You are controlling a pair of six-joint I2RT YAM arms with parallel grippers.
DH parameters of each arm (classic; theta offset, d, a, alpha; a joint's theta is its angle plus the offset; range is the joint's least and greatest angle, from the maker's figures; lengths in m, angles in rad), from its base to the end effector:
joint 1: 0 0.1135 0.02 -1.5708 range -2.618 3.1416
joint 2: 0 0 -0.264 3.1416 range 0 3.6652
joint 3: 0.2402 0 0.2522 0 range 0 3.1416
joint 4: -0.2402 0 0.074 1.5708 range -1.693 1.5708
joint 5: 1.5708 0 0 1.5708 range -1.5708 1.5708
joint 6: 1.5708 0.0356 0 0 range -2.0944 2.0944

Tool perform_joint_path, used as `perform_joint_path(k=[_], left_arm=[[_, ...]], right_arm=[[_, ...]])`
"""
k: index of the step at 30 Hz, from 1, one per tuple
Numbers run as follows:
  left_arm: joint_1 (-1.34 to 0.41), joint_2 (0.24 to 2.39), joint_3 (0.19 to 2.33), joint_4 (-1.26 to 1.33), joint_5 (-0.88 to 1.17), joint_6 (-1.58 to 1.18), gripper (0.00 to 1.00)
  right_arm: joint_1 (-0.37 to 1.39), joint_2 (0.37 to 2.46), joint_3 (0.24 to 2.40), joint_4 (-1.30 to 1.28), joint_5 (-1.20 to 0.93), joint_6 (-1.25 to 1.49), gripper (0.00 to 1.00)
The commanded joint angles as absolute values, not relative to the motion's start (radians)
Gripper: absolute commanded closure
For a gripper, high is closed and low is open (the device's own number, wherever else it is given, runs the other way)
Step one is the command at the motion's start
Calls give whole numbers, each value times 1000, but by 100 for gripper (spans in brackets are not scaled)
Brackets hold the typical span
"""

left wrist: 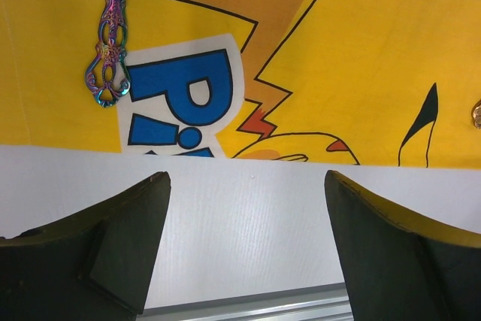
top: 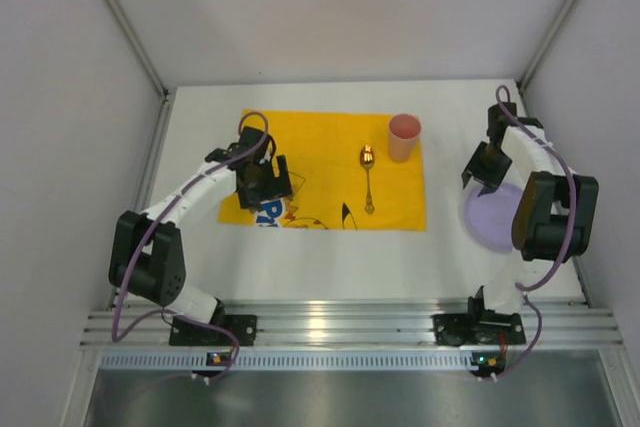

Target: Set the dinner table for one person

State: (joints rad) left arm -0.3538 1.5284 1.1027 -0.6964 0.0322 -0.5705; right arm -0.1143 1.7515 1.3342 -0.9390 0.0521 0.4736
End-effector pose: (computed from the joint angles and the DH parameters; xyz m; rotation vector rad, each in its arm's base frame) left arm 0.2850 -0.1065 0.2320 -0.2859 2.7216 -0.3179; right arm 0.3366 -0.0405 0.2217 0.8543 2.7936 -0.0187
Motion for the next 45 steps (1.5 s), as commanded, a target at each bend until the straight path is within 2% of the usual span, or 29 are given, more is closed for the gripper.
perform_joint_path(k=[1, 8, 11, 14, 15, 17, 20, 26, 30, 35, 39, 45], left_arm=[[-360, 1474, 1097, -722, 15, -568, 11], [-360, 1433, 1069, -735, 12, -568, 12], [-360, 1420, 1068, -745, 12, -565, 12], [-360, 1416, 1074, -747, 14, -563, 12], [-359, 1419, 1080, -747, 20, -561, 12], [-359, 1425, 1088, -749, 26, -560, 12], [-367, 1442, 1112, -749, 40, -560, 12], [-463, 1479, 1259, -704, 104, -531, 8], [-578, 1563, 1493, -666, 141, -496, 7], [-779, 1725, 1750, -658, 144, -439, 7], [-940, 1815, 1929, -676, 16, -394, 7], [-1153, 1873, 2005, -646, -205, -319, 5]], right_arm=[[-120, 1789, 1348, -890, 81, 453, 56], [-118, 1865, 1328, -847, 92, 463, 58], [-117, 1887, 1310, -822, 95, 466, 64], [-114, 1901, 1308, -815, 106, 463, 81], [-114, 1904, 1308, -816, 106, 459, 90], [-114, 1904, 1302, -816, 115, 454, 99], [-114, 1875, 1292, -818, 117, 449, 100], [-110, 1672, 1316, -883, 60, 491, 100], [-80, 1508, 1405, -995, 5, 555, 100], [-45, 1399, 1436, -1078, -83, 641, 100], [-25, 1306, 1424, -1112, -146, 713, 100], [-23, 1252, 1501, -1181, -196, 755, 100]])
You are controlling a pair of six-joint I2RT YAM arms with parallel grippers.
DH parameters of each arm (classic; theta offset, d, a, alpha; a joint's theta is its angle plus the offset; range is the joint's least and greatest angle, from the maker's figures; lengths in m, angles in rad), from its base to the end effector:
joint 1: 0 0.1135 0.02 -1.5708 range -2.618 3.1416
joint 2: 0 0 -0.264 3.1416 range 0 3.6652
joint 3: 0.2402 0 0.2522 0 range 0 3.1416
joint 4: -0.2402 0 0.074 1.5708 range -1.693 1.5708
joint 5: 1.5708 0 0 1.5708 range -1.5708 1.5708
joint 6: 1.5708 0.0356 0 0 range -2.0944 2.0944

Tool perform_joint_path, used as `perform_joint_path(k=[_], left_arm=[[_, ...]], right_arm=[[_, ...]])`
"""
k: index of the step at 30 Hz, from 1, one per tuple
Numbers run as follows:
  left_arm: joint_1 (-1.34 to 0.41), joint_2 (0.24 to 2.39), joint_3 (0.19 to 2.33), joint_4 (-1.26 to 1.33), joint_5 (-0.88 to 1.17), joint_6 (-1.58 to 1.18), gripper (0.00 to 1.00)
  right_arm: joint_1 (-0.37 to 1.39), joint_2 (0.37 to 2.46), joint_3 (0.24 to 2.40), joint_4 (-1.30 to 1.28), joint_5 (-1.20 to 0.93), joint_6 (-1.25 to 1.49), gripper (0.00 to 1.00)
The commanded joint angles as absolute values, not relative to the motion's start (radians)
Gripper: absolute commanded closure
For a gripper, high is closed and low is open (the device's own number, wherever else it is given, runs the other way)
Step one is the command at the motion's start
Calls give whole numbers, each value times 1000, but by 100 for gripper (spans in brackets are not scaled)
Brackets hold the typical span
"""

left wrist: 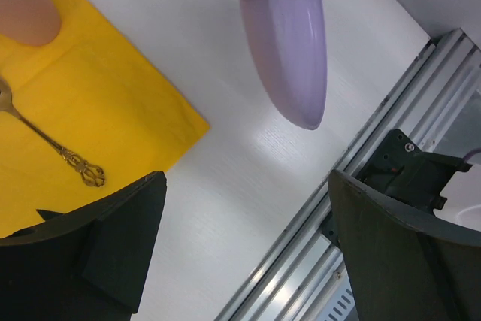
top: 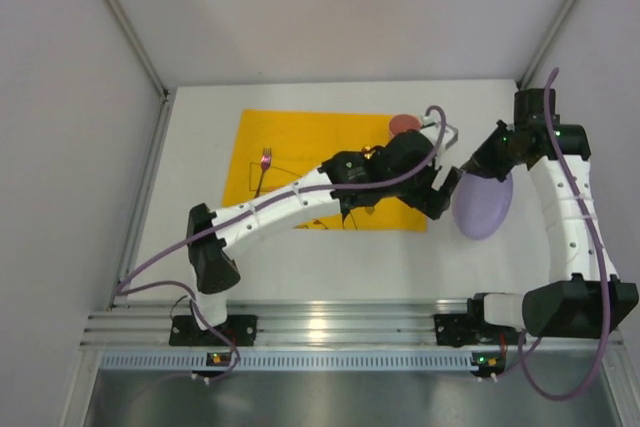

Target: Set the dinner table for one person

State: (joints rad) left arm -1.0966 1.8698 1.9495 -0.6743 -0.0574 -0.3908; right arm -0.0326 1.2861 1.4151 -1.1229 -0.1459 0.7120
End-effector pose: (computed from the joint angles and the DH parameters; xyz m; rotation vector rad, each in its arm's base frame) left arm 0.1972 -0.3798 0.3837 0.7533 2.1455 -0.7692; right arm 0.2407 -0.0027 0.3663 0.8971 2.4528 0.4381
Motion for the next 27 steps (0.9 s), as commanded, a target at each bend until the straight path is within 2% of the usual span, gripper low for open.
perform_joint_path(k=[1, 12, 15, 18, 19, 22, 23, 25, 27], left_arm=[[-1187, 1879, 2011, -646, -240, -310, 6], [-1285, 1959, 2049, -649, -389, -310, 6], [-1296, 1982, 2071, -653, -465, -319, 10], [-1301, 2005, 2100, -655, -527, -321, 28], [-1301, 2011, 2105, -655, -535, -322, 44], [-1301, 2017, 2124, -647, -561, -325, 72], [-1302, 2019, 2128, -647, -569, -328, 88], [-1304, 2022, 2135, -652, -597, -331, 100], [-1302, 2025, 2137, -660, -614, -336, 100]], right_arm=[[-23, 1250, 1515, -1190, -202, 755, 100], [-23, 1239, 1563, -1261, -345, 753, 100], [-23, 1233, 1574, -1284, -396, 759, 100], [-23, 1220, 1556, -1292, -457, 776, 100], [-23, 1216, 1546, -1290, -471, 784, 100], [-23, 1200, 1513, -1287, -499, 785, 100], [-23, 1197, 1505, -1289, -502, 782, 100], [-23, 1198, 1502, -1296, -506, 770, 100], [-25, 1198, 1502, -1298, -511, 762, 100]])
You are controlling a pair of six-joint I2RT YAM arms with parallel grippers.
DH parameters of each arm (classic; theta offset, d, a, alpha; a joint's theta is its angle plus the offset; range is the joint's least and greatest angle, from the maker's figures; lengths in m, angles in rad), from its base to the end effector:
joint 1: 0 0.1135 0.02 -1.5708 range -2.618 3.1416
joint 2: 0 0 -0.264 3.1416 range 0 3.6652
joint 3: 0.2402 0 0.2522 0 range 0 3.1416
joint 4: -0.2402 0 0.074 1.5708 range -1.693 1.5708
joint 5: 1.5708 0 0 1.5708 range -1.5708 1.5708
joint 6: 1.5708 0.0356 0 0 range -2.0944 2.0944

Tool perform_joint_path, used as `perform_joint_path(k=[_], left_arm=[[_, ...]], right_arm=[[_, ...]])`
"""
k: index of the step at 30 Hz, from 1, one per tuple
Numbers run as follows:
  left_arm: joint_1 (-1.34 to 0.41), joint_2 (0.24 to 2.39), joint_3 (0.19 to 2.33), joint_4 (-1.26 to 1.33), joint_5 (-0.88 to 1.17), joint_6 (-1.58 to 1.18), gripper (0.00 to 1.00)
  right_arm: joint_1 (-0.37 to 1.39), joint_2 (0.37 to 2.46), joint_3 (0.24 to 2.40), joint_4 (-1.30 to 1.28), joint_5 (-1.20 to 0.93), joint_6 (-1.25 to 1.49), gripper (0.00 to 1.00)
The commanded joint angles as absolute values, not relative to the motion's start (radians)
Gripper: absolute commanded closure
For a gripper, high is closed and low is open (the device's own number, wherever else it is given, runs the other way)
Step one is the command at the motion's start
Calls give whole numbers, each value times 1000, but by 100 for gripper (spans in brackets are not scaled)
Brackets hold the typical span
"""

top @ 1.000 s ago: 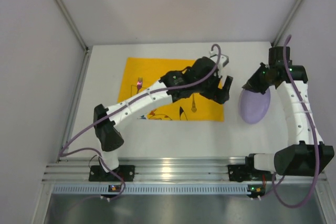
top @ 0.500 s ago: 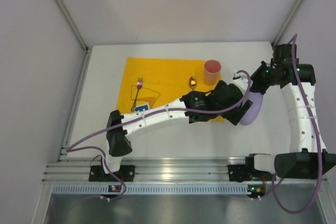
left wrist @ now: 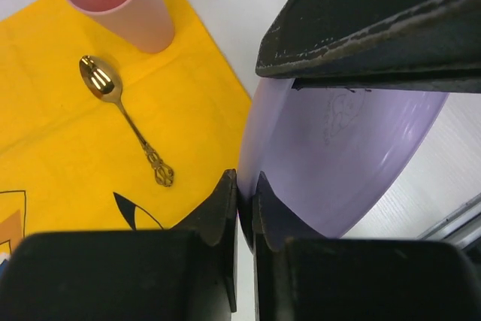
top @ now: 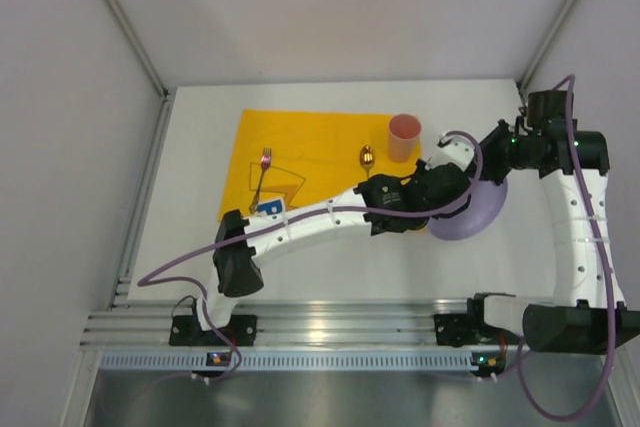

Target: Set the dinner table for one person

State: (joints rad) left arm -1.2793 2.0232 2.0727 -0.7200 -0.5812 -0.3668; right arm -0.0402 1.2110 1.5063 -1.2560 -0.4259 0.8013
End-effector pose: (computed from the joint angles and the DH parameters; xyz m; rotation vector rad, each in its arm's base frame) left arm 0.1505 -0.4334 0.3585 0.6564 2.0299 -0.3188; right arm 0.2053 0.0065 0.4021 0.9036 2.4543 0.8290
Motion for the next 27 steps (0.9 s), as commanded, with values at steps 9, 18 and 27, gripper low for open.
perform_joint_path(k=[9, 18, 27], left_arm=[[-1302, 2014, 2138, -713, -660, -331, 100], [-1195, 1788, 1930, -790, -629, -428, 100], [-790, 1479, 1467, -724, -421, -520, 100]], right_arm=[[-25, 1267, 1676, -1299, -526, 701, 10], [-43, 1402, 2243, -1488, -391, 621, 2], [-66, 1189, 2022, -1267, -406, 621, 0]])
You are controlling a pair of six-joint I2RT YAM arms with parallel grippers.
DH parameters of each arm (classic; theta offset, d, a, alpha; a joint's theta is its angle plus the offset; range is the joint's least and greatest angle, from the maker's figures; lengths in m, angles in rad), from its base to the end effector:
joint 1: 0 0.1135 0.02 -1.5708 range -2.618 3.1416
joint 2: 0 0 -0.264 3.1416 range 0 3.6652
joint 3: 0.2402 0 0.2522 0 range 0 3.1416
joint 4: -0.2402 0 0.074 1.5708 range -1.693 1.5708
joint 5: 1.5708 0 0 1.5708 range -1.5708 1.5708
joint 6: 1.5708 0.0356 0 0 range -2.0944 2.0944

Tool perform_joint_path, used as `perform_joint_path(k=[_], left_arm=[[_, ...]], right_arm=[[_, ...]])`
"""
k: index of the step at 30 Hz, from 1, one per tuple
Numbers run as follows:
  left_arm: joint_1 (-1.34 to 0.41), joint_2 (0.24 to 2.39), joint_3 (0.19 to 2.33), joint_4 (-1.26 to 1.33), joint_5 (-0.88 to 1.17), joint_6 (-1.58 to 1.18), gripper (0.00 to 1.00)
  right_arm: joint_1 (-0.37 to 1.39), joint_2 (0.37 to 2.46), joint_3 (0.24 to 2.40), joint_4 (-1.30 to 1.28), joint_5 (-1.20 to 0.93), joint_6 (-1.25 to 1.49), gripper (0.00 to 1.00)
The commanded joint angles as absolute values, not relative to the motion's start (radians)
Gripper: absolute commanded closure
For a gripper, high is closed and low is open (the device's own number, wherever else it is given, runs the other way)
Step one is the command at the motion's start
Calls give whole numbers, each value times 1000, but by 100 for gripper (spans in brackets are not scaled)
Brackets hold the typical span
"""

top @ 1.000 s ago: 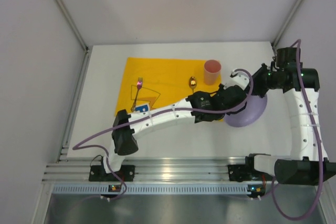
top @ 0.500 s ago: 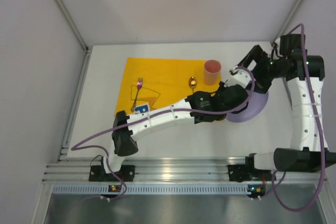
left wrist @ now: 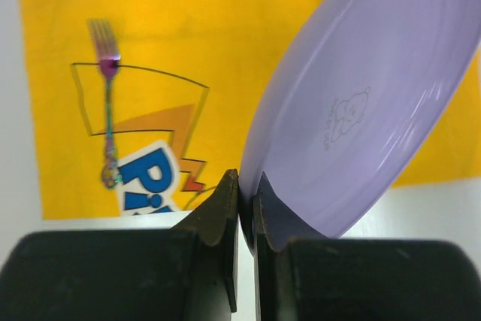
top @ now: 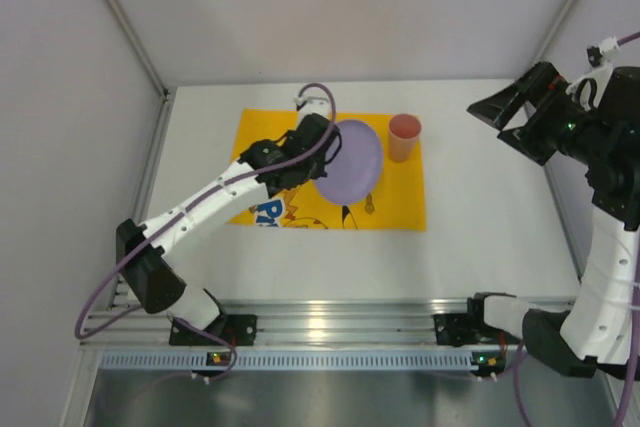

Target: Set the dinner table for one person

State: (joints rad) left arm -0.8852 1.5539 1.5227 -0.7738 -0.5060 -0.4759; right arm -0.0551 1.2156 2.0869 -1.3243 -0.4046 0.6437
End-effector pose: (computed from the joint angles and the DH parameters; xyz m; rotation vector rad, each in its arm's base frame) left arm 0.2255 -0.2485 0.3540 0.2272 2.2442 -0.1178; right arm 0.1365 0.0065 0.5404 0.4560 2.0218 0.7764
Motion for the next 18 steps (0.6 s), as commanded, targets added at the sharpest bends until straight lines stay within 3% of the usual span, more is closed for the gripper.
perform_joint_path(k=[1, 7, 15, 18], left_arm=[[-755, 1480, 1457, -716, -402, -522, 100], [-546, 1601, 1486, -678, -299, -528, 100], [-427, 1727, 1436, -540, -70, -615, 100], [-413, 1758, 1431, -543, -72, -634, 100]], right_arm=[[-69, 1169, 2002, -1264, -413, 620, 0], [-72, 1115, 1876, -1272, -407, 606, 0], [-77, 1097, 1835, -1312, -359, 566, 0], [-78, 1083, 1801, -1313, -351, 561, 0]])
